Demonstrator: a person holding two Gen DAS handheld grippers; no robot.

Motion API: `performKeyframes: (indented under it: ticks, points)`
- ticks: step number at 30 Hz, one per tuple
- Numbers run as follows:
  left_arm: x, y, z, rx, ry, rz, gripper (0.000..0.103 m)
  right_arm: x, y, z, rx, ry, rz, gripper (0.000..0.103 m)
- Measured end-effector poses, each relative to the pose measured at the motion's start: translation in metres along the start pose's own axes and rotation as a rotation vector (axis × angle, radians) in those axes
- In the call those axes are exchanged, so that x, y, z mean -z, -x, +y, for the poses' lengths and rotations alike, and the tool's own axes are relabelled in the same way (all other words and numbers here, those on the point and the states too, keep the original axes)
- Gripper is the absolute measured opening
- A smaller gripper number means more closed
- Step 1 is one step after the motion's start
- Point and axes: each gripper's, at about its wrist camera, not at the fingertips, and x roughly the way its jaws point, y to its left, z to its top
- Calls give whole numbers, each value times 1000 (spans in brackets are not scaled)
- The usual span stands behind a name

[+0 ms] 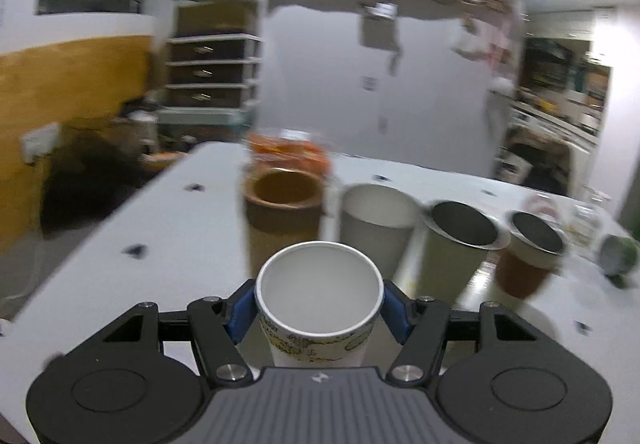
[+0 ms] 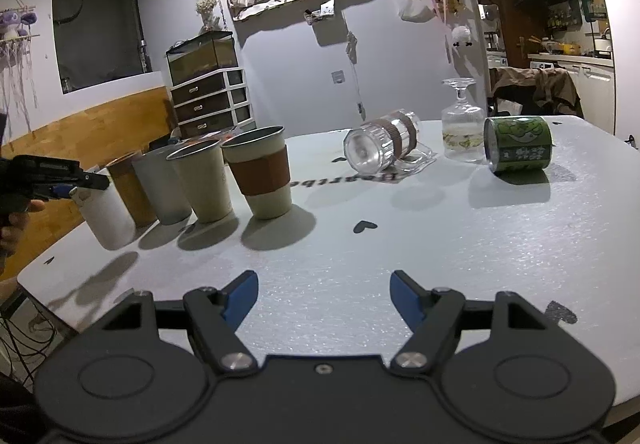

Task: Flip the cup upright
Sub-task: 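Set the white cup upright beside the brown cup with the left gripper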

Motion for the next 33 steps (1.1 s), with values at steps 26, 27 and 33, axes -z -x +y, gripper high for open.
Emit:
performKeyframes:
  ticks: [26, 27, 33]
  points:
    - [19, 19, -2, -105, -8, -124, 97, -8, -5, 4, -21, 6, -26, 74]
    - [22, 27, -7, -106, -18, -147, 100, -10, -5, 6, -29, 9, -37, 74]
    - [45, 61, -33, -95, -72, -229, 103, -25, -10, 18, -47, 35, -90, 77]
